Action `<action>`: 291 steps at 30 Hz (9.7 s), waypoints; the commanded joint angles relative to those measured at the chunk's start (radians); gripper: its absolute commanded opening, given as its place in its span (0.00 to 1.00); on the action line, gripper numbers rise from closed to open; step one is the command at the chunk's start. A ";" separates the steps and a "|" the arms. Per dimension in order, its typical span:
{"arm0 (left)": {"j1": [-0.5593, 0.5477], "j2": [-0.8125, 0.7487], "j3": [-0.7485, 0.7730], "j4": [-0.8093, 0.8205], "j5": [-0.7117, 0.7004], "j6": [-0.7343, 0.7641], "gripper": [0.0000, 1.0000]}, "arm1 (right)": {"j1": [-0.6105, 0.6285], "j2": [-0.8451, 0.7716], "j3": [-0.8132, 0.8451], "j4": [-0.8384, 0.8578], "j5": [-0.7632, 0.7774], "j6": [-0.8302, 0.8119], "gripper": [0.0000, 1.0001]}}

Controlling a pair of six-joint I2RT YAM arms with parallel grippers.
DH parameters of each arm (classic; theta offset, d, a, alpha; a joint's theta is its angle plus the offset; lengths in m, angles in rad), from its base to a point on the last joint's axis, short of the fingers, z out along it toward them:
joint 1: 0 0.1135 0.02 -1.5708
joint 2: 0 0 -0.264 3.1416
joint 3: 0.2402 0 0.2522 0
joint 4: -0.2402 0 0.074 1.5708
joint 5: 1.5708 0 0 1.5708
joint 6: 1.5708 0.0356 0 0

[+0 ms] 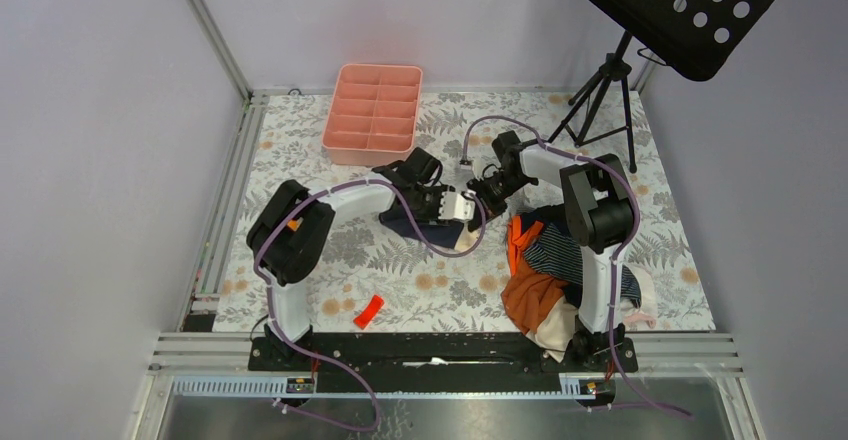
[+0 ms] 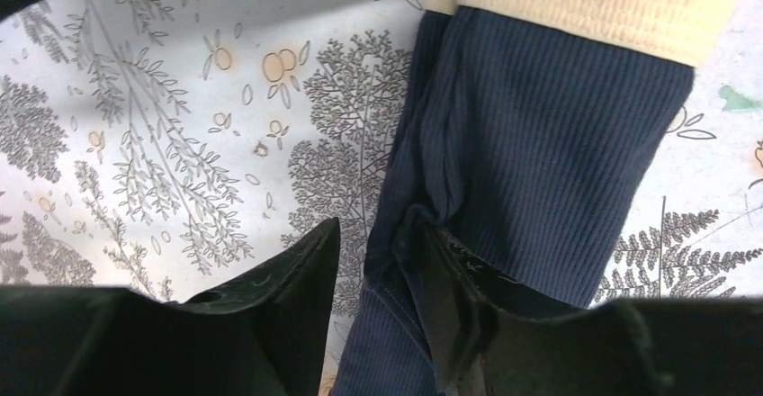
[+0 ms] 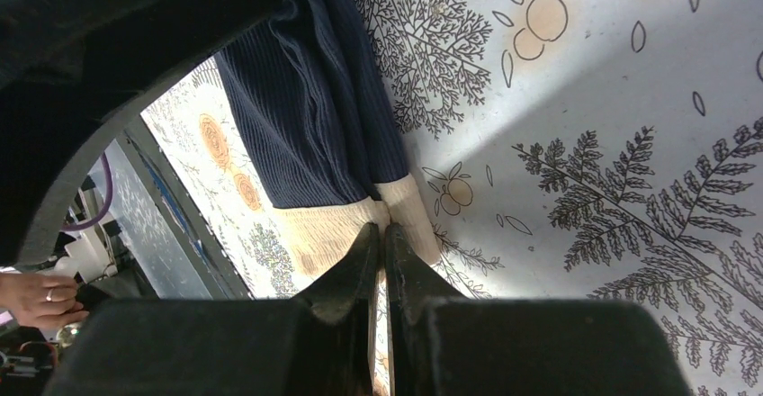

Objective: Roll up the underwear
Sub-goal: Fold the underwear at the center of the board, then roll the underwear to the center of the board.

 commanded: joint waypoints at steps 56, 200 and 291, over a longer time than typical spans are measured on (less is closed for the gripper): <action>-0.057 -0.034 -0.064 0.093 0.118 -0.359 0.42 | -0.003 0.120 0.168 -0.237 -0.035 -0.189 0.45; 0.435 -0.296 -0.032 -0.303 0.486 -0.453 0.47 | 0.580 -0.500 -0.746 0.762 0.297 -0.716 0.00; 0.093 0.481 0.560 -0.914 0.787 -0.494 0.00 | 0.322 -0.975 -0.706 0.371 0.225 -0.647 0.42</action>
